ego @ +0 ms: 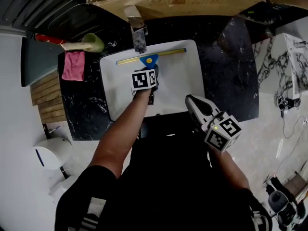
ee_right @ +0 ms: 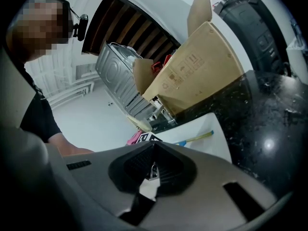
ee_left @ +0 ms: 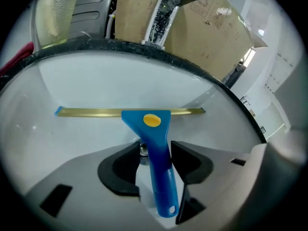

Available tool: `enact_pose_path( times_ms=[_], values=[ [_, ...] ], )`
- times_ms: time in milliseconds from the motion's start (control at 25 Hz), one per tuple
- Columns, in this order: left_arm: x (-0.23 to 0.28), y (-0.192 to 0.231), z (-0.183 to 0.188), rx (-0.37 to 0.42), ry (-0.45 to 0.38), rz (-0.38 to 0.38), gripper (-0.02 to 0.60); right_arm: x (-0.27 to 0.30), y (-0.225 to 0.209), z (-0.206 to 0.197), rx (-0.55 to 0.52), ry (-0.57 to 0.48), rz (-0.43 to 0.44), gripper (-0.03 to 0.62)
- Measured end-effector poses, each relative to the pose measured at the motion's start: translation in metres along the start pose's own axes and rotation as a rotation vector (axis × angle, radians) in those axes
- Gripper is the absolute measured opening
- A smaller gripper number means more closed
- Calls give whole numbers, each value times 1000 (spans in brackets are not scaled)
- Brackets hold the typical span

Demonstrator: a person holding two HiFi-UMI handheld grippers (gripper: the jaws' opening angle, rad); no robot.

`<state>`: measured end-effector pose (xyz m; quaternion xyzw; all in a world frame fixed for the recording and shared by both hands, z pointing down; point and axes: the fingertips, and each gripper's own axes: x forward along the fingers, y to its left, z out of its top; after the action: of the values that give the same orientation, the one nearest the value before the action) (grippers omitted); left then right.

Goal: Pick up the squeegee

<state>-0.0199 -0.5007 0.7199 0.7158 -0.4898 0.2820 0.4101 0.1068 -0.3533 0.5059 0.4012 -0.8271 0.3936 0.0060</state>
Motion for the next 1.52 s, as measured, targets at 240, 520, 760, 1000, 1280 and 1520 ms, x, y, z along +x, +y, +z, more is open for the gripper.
enact_pose_path(
  times_ms=[240, 520, 760, 1000, 1280, 1520],
  values=[
    [16, 2, 1, -15, 6, -9, 218, -8, -10, -4, 12, -3, -55, 9],
    [33, 3, -2, -22, 9, -16, 216, -24, -18, 8, 13, -42, -110, 9],
    [37, -1, 0, -6, 3, -9, 145, -37, -21, 6, -20, -27, -144, 9],
    [29, -3, -1, -56, 14, 4, 78, -48, -17, 14, -31, -48, -130, 9],
    [-3, -8, 10, -67, -15, -3, 61, -51, -4, 25, -67, -71, -68, 9],
    [-35, -23, 7, -65, -32, -30, 60, -51, 9, 38, -118, -77, 0, 9]
  ],
)
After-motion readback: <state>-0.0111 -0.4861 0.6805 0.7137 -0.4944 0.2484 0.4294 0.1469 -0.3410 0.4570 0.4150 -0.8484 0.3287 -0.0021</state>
